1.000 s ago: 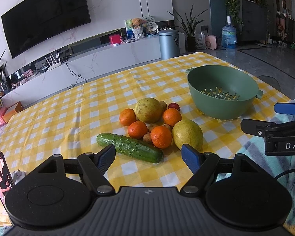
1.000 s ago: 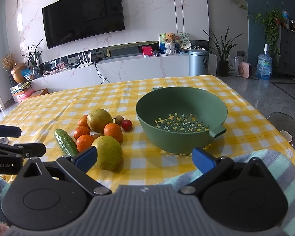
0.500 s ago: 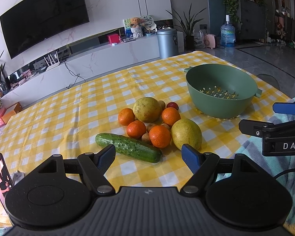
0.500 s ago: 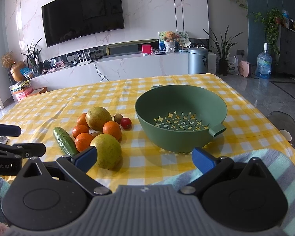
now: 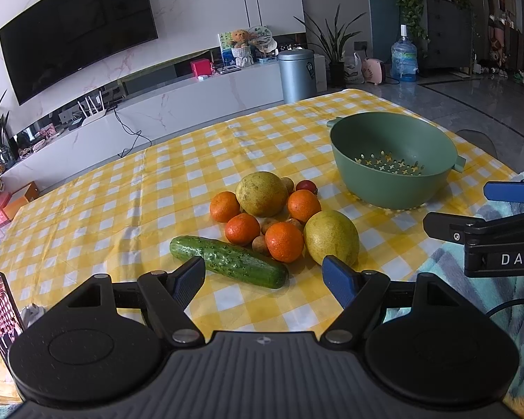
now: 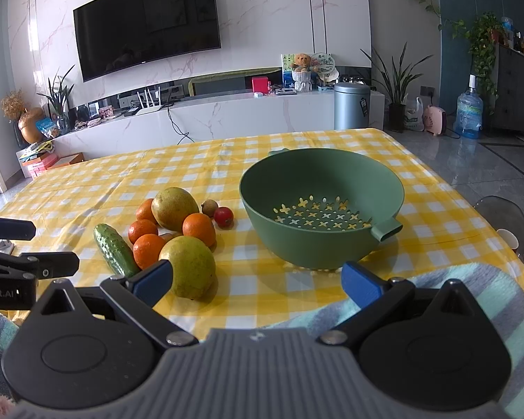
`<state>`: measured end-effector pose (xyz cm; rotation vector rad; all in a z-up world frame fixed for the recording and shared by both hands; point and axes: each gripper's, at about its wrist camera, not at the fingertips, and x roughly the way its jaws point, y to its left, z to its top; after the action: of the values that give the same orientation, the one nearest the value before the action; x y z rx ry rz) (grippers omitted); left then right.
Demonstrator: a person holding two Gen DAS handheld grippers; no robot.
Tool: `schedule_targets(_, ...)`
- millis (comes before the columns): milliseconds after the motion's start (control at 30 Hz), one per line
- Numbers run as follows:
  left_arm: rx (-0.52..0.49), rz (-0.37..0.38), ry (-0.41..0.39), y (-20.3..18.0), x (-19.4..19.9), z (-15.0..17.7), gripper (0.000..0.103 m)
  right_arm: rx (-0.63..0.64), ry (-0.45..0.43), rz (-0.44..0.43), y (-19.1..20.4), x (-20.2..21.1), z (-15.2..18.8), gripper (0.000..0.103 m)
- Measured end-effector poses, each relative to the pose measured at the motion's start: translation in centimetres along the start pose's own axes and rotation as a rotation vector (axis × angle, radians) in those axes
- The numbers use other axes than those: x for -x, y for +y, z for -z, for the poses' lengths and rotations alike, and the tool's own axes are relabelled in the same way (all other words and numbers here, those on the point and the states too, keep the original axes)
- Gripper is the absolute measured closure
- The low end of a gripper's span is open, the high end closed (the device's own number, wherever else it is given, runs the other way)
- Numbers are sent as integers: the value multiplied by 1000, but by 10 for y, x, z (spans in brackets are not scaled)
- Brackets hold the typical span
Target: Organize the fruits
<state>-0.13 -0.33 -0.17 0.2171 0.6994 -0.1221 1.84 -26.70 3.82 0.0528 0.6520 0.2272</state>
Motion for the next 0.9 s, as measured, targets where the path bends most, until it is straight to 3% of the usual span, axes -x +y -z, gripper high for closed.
schedule_targets(567, 68, 48, 12, 18, -8, -8, 13, 7, 44, -35, 7, -13, -6, 4)
schedule_targets(800, 141, 64, 76, 25, -22, -17, 16, 49, 89, -70, 22, -35, -11, 21)
schedule_targets(900, 183, 61, 109, 30, -31, -21, 20, 44, 117, -96, 28, -49, -15, 22)
